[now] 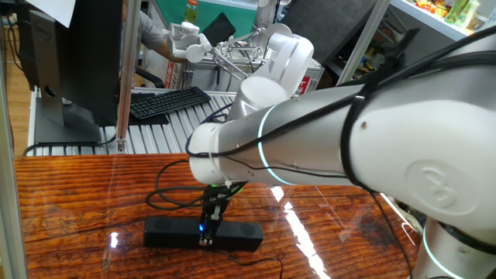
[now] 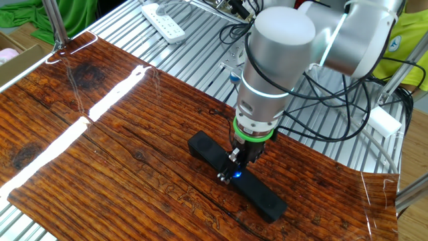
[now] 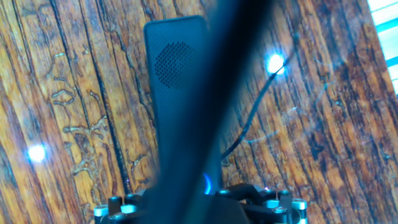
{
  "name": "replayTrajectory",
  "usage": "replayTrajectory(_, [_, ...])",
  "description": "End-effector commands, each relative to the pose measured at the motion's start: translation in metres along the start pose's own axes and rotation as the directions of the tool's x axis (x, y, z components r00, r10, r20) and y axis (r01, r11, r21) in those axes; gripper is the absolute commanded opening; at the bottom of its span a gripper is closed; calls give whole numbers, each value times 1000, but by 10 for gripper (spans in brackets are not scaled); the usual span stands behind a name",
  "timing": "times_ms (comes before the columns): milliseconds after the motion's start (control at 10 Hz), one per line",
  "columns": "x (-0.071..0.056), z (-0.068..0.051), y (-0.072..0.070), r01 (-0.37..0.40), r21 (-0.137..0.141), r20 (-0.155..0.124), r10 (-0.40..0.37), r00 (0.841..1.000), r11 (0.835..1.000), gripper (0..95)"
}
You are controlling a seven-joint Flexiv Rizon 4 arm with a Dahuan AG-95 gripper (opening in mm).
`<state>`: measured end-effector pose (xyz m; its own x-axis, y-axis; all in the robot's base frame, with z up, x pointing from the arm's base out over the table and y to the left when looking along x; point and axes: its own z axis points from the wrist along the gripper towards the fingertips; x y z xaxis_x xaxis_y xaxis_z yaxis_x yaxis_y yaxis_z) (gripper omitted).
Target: Turn the knob to increase the volume of the speaker
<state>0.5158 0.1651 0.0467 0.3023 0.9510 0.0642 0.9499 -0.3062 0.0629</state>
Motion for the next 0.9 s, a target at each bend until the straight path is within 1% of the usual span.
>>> replayTrajectory(100, [2,-1,1,57,21,-8,-57,998,998,950])
replayTrajectory(200, [2,-3,0,93,30,-12,-93,996,995,760])
replayTrajectory(300, [2,-4,0,117,39,-11,-116,993,992,760])
replayTrajectory(400, [2,-5,0,126,41,-15,-126,992,991,760])
replayTrajectory(500, [2,-7,0,150,50,-21,-149,989,987,760])
replayTrajectory(700, [2,-11,-1,206,61,-28,-205,978,977,760])
replayTrajectory(800, [1,-14,-2,236,65,-42,-234,971,970,950])
replayTrajectory(900, [1,-17,-3,287,69,-64,-283,957,956,950])
